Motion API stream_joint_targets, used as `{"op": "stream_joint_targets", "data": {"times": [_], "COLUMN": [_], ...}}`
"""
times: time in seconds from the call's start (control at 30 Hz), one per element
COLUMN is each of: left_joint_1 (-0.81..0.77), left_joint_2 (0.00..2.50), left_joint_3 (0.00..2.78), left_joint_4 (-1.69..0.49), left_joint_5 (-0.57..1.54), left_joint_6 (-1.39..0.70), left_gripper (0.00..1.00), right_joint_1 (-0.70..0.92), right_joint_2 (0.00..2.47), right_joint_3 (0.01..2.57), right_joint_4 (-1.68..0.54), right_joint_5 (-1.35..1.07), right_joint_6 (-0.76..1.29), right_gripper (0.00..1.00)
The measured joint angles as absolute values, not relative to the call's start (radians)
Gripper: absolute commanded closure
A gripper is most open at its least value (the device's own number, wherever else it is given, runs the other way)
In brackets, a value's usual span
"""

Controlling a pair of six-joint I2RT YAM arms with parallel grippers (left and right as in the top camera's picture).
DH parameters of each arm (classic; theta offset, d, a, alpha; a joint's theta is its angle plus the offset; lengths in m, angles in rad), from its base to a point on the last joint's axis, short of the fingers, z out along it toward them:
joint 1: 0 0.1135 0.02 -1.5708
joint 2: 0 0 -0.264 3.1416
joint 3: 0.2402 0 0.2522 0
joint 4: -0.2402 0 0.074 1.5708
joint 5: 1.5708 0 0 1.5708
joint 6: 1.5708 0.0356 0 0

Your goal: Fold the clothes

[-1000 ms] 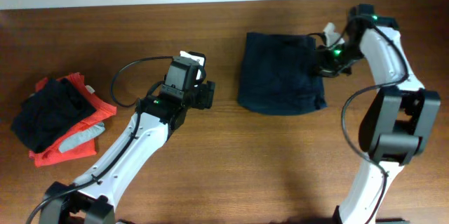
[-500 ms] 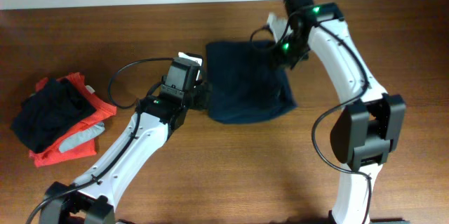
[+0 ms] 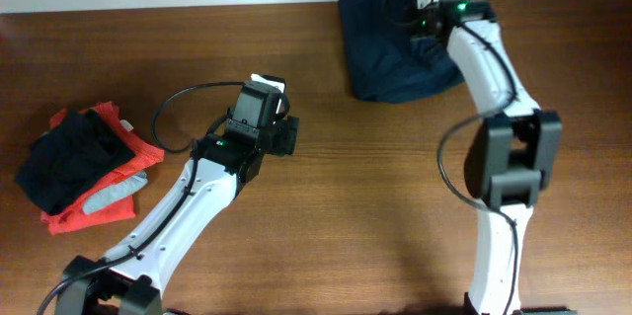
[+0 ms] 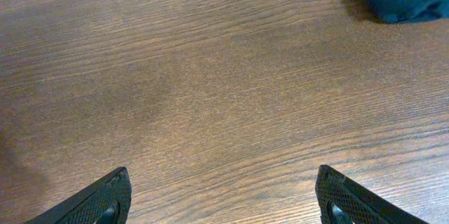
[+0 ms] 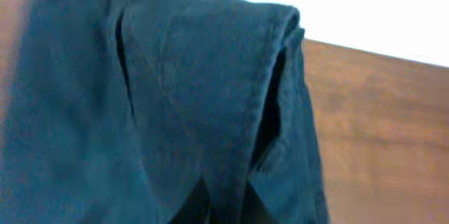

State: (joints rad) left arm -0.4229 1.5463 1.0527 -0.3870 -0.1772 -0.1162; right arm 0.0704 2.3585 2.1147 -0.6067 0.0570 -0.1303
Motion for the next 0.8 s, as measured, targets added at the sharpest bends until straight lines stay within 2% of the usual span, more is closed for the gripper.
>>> {"op": "stream_joint_targets", "data": {"times": [0.17,0.23,0.37,0.4,0.43,0.5,0.53,0.57,0.73,0.77,0.8], "left_joint_1": [-0.423,-0.423,-0.423,-0.423,-0.423,-0.423,-0.423,-0.423,-0.423,-0.423,-0.423], "left_joint_2": [1.546,1.546,1.546,1.546,1.546,1.546,1.546,1.546,1.546,1.546,1.546], "left_joint_3": [1.053,1.053,1.053,1.053,1.053,1.053,1.053,1.053,1.053,1.053,1.053], "left_joint_4": [-0.386,-0.386,-0.389,-0.389,-0.389,-0.389,-0.389,-0.389,-0.389,-0.389,-0.389], "left_joint_5": [-0.177,-0.177,-0.177,-0.177,-0.177,-0.177,-0.177,-0.177,-0.177,-0.177,-0.177], "left_joint_6": [-0.116,-0.116,-0.117,-0.116,-0.116,-0.116,-0.117,-0.116,-0.116,-0.116,-0.116], "left_gripper": [0.16,0.16,0.16,0.16,0.16,0.16,0.16,0.15,0.15,0.15,0.15], "right_joint_1": [0.033,0.002,-0.059,-0.069,-0.08,-0.093,-0.098,-0.098,-0.096,-0.096,-0.096], "right_joint_2": [2.47,2.48,2.48,2.48,2.48,2.48,2.48,2.481,2.483,2.483,2.482], "right_joint_3": [2.112,2.111,2.111,2.111,2.111,2.111,2.111,2.111,2.111,2.111,2.111], "right_joint_4": [-0.496,-0.466,-0.414,-0.414,-0.414,-0.414,-0.415,-0.415,-0.429,-0.435,-0.445], "right_joint_5": [0.103,0.108,0.108,0.108,0.109,0.109,0.11,0.112,0.112,0.112,0.112], "right_joint_6": [-0.1,-0.089,-0.078,-0.078,-0.078,-0.08,-0.073,-0.073,-0.071,-0.071,-0.072], "right_gripper": [0.9,0.85,0.82,0.7,0.64,0.3,0.1,0.01,0.01,0.02,0.08]}}
